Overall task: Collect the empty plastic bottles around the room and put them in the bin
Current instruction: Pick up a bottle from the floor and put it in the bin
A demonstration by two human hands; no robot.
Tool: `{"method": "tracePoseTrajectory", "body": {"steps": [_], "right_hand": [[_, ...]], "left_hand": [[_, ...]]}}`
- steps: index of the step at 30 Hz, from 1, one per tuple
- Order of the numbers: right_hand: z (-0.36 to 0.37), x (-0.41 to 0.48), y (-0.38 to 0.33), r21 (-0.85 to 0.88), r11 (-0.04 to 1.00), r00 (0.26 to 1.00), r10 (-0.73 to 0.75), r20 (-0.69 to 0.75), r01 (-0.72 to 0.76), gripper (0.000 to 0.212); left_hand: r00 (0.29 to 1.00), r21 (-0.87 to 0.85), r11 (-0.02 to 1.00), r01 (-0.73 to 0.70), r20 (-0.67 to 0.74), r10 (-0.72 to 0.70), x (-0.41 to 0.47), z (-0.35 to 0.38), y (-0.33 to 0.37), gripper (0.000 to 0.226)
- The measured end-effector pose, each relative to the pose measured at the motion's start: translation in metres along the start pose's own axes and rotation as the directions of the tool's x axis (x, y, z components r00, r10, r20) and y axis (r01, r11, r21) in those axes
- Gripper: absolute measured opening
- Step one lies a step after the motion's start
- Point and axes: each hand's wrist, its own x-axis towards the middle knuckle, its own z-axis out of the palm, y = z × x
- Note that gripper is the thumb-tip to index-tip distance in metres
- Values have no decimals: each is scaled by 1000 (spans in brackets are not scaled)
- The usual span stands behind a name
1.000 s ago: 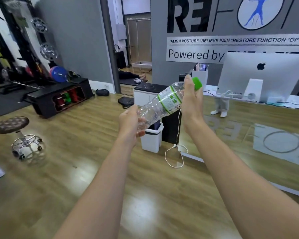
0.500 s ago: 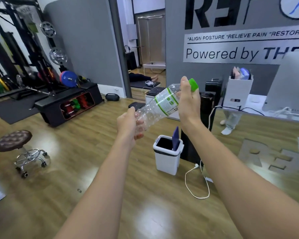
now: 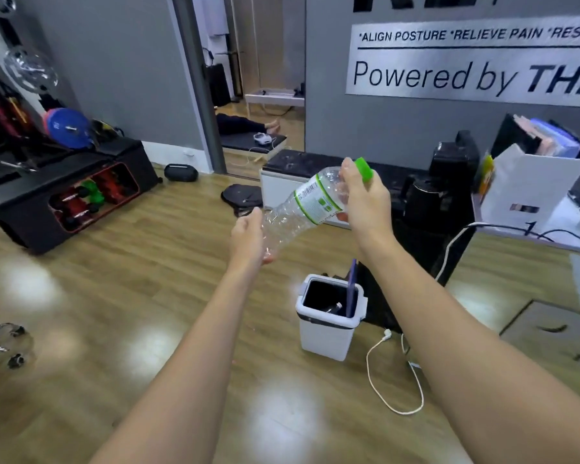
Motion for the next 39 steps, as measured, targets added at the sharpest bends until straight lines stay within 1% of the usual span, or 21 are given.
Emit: {"method": "tracePoseTrajectory", "body": {"steps": [2, 3, 6, 10, 15, 17, 20, 22, 23, 25, 26, 28, 29, 30, 32, 33, 35, 37, 38, 39], "right_hand": [[15, 31, 17, -36, 999, 1000, 3, -30, -4, 28], [22, 46, 26, -52, 999, 999, 7, -53, -10, 32], [37, 97, 63, -94, 994, 993, 39, -113, -49, 36], [51, 169, 123, -92, 989, 983, 99, -154, -114, 39], [66, 242, 191, -65, 973, 957, 202, -209, -220, 37], [68, 265, 215, -99, 964, 943, 217, -252, -248, 32], [69, 292, 250, -165, 940, 923, 242, -298, -300, 24], [68, 308, 279, -207, 919, 904, 252, -346, -336, 17], [67, 310, 290, -224, 910, 897, 257, -359, -350, 16], [67, 318, 324, -240, 883, 868, 286, -407, -404, 19], [69, 320, 344, -231, 870, 847, 310, -432, -436, 21], [72, 321, 387, -182, 846, 792, 363, -490, -501, 23], [73, 320, 407, -142, 835, 760, 396, -516, -531, 20], [74, 318, 429, -96, 822, 723, 431, -540, -562, 18], [75, 314, 470, -55, 788, 655, 467, -594, -613, 15], [75, 312, 490, -60, 772, 629, 468, -620, -633, 14], [77, 307, 533, -85, 728, 592, 477, -650, -680, 13], [75, 303, 575, -113, 673, 556, 492, -669, -731, 17], [73, 302, 594, -121, 657, 549, 497, -671, -744, 20], [71, 301, 613, -123, 633, 532, 510, -675, -764, 24]], "left_hand": [[999, 80, 997, -11, 32, 8, 41, 11, -10, 48], [999, 113, 993, -22, 47, 17, 61, 17, -17, 49], [994, 234, 970, -73, 96, 52, 120, 34, -37, 46], [982, 286, 954, -91, 185, 39, 193, 62, -65, 35], [959, 331, 942, 57, 244, -143, 280, 104, -105, 42], [944, 327, 940, 96, 269, -190, 311, 125, -121, 42], [915, 323, 926, 194, 280, -289, 352, 154, -151, 47], [889, 353, 906, 235, 298, -347, 380, 172, -180, 49], [874, 378, 892, 247, 310, -374, 387, 177, -192, 54], [821, 427, 858, 285, 353, -449, 404, 190, -223, 65], [791, 465, 831, 306, 361, -493, 414, 196, -244, 75], [738, 554, 766, 326, 358, -572, 433, 203, -297, 106], [713, 598, 733, 323, 356, -605, 439, 205, -324, 116], [690, 633, 701, 330, 345, -636, 445, 208, -345, 119], [657, 672, 644, 364, 305, -689, 449, 217, -366, 115], [643, 684, 620, 384, 284, -711, 452, 222, -378, 113], [587, 704, 579, 411, 282, -759, 457, 233, -406, 104], [530, 700, 567, 434, 310, -789, 458, 244, -430, 77], [510, 698, 559, 449, 313, -801, 459, 251, -438, 66], [498, 687, 563, 459, 325, -804, 461, 257, -446, 60]]}}
